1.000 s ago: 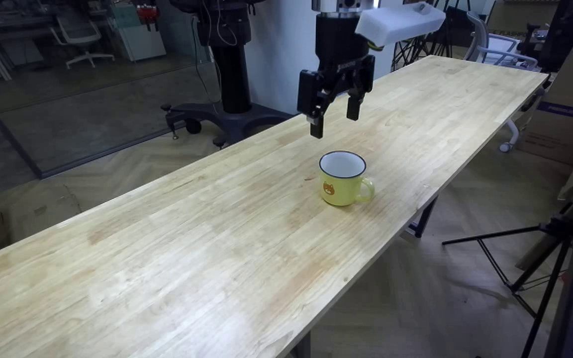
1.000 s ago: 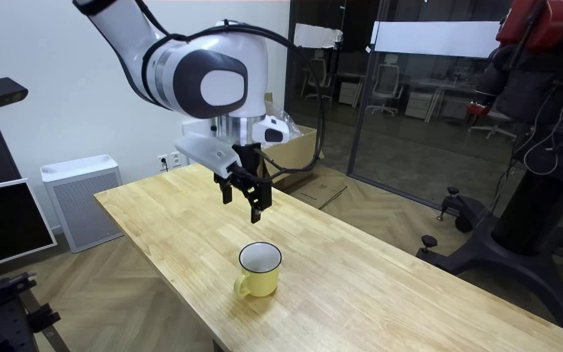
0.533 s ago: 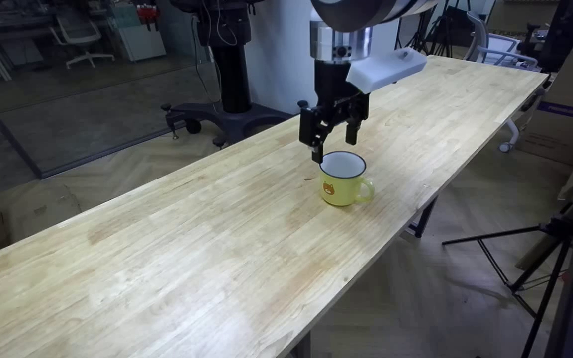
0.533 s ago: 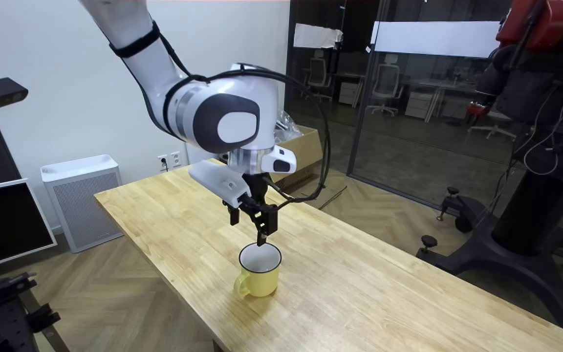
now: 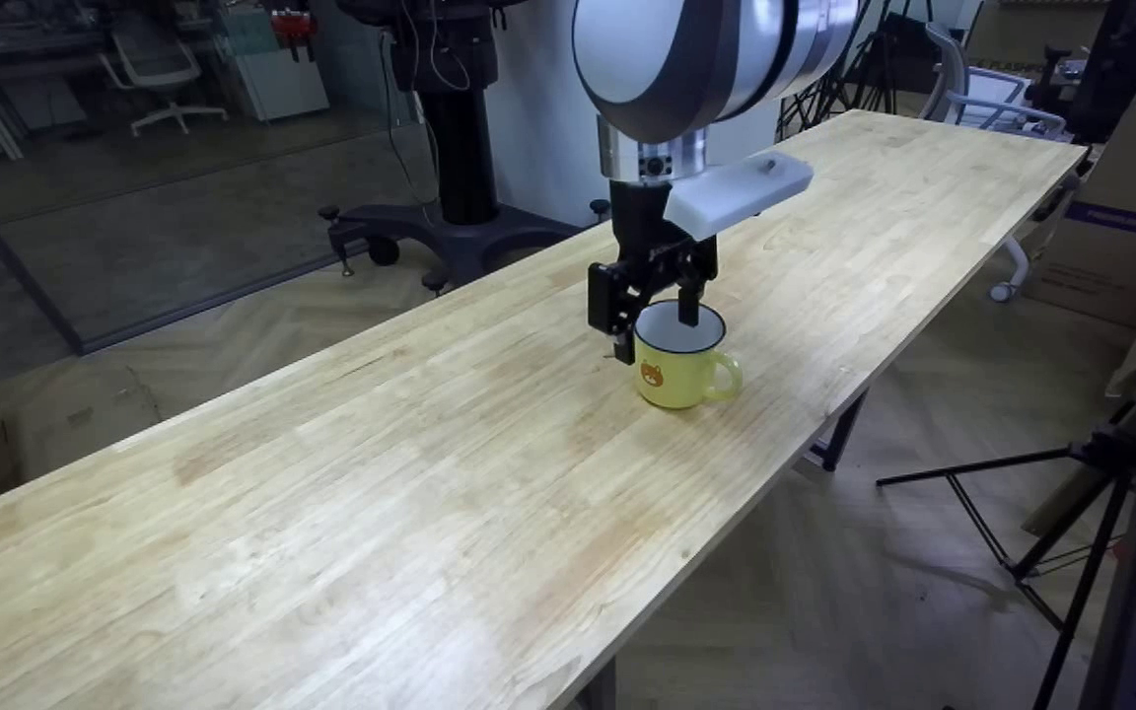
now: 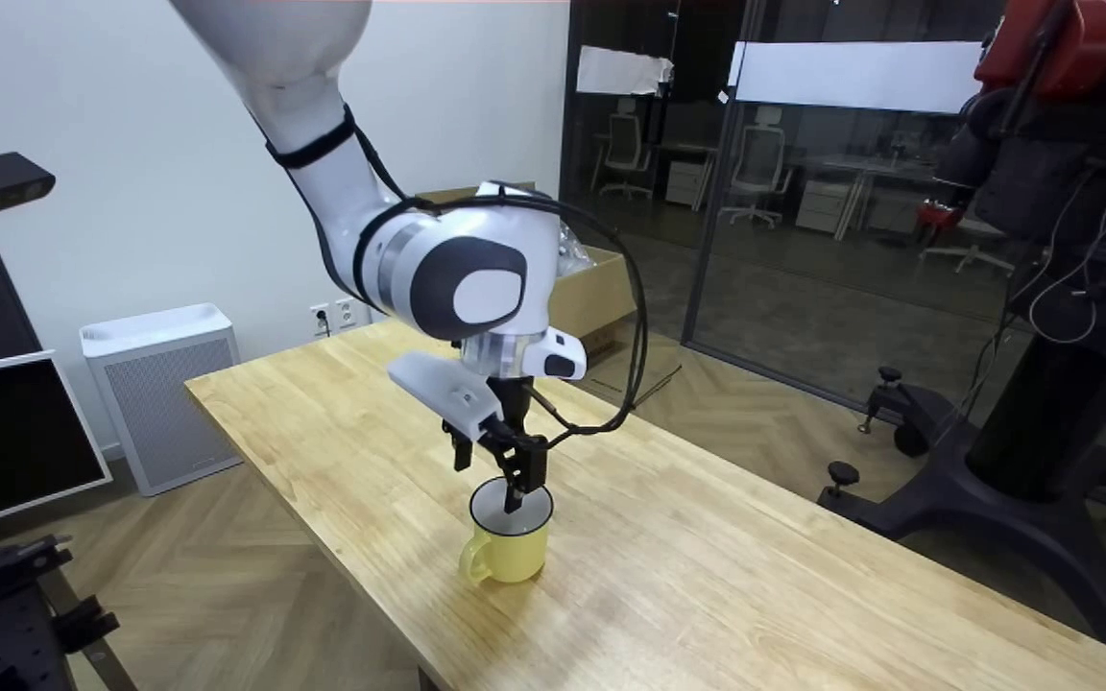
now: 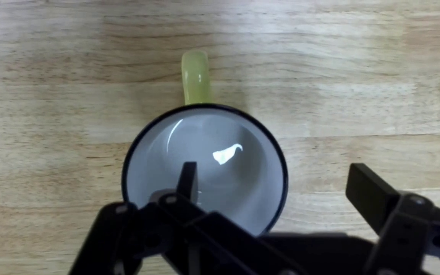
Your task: Pick up the yellow cup from the table and move it slightly forward.
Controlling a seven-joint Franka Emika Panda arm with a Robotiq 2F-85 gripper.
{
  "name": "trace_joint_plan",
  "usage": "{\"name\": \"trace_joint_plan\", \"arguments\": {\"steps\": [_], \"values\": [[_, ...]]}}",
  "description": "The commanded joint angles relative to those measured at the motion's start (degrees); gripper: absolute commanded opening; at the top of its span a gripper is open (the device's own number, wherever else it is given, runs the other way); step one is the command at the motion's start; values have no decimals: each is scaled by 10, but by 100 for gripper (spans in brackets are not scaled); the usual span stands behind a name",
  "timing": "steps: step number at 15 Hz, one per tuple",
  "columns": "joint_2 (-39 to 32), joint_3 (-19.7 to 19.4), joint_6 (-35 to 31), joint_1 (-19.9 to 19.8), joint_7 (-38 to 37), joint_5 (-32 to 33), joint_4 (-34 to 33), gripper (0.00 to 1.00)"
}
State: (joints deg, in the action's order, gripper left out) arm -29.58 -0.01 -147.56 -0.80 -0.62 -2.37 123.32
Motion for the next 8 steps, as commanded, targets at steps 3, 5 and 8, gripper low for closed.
{"name": "trace_joint_plan", "arguments": {"steps": [3,5,8], "values": [[-41,-2,27,2,-14,-4,-48,67],[-45,-4,30,4,-15,-2,-54,53],[-46,-3,41,5,-13,0,-60,31]]}}
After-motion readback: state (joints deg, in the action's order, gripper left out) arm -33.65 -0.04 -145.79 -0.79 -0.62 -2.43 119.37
